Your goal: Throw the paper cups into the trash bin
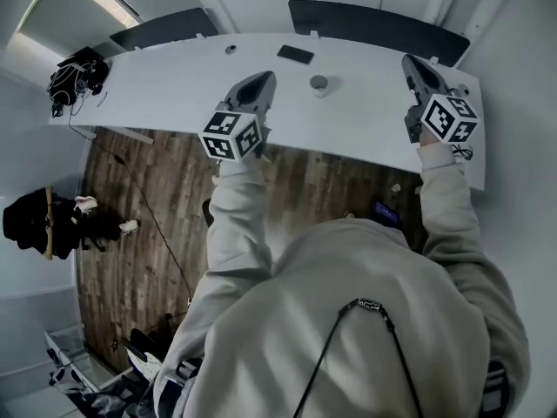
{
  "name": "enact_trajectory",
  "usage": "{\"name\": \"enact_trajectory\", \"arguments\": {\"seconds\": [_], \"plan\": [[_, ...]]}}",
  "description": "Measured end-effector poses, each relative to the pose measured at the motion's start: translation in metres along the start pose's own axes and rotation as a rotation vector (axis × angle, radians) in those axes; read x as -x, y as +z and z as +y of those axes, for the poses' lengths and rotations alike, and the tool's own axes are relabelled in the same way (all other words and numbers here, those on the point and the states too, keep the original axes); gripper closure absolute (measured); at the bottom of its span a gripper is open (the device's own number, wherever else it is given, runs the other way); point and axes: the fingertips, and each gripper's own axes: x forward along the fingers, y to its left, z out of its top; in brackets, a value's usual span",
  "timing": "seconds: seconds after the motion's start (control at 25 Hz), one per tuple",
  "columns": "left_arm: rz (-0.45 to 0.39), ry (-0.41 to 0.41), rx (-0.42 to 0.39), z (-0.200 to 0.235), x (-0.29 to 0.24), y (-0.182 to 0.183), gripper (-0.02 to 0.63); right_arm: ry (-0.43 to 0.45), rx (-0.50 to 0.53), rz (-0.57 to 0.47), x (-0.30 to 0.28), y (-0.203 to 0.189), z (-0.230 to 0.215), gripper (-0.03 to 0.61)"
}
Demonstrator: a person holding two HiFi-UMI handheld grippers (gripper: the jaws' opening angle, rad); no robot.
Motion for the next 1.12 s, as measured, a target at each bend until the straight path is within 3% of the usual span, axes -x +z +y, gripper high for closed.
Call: {"name": "enact_trajectory", "arguments": {"seconds": [0.24,0.36,0.76,1.12], "plan": [[0.018,0.072,0.009,0.007,-0.009,-0.01,0.618,0.235,0.074,0.082,-0.03,-0.018,0.042,0.56],[0.01,0.095,0.025,0.005,-0.007,-0.014,0.618,0.308,0.075,0.114,-0.039,-0.024,0.047,0.56],[0.0,0.076,-0.013,-0.017,-0.032,-0.017,0.618,0.407,0.1,0.182,-0.038,-0.04,0.078,0.56],[-0.004,0.02,-0.037,-0.033,-0.059,-0.01,0.618,0.389,0.102,0.213,-0.024,-0.048,0.054,0.56]]}}
